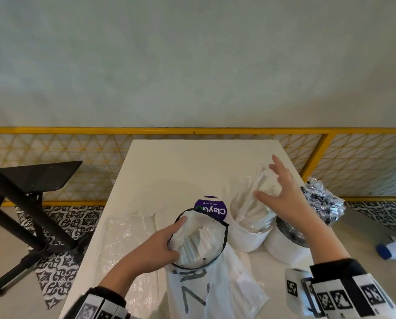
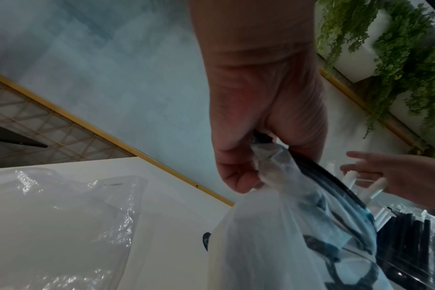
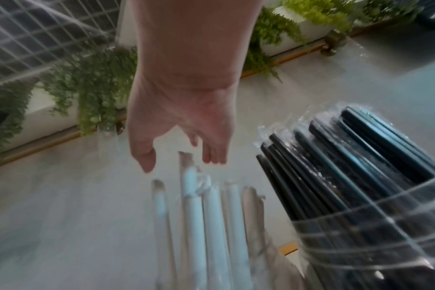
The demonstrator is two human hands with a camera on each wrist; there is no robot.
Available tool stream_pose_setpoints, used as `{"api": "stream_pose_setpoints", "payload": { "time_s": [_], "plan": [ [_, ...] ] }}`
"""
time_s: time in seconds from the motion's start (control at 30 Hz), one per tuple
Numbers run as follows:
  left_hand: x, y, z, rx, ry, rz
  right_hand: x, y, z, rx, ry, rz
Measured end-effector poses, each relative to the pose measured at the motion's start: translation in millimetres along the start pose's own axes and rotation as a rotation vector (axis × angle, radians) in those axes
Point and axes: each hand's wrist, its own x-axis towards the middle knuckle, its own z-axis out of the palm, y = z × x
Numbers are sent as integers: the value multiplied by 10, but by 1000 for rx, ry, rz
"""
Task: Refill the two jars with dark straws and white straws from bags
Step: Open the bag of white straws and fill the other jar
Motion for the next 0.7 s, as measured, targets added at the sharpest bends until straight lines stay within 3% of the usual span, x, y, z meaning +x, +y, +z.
{"api": "stream_pose_setpoints", "payload": {
  "time_s": [0.1,0.2,0.33,0.43,0.6,0.7],
  "plan": [
    [1,25,21,1,0,12,-58,45,138,-154,142,-111],
    [4,55,40,-5,1,20,-43,216,349,-348,43,8],
    [9,49,31,-14,2,9,33,288,432,-245,179,-63],
    [2,46,28,-9,-1,7,107,271,418,-310,259,-183],
    [-29,47,21,8,-10,26,372,200,383,-516,-39,-260],
    [-47,64,20,12,-4,45,371,205,400,-523,-51,-311]
  ]
}}
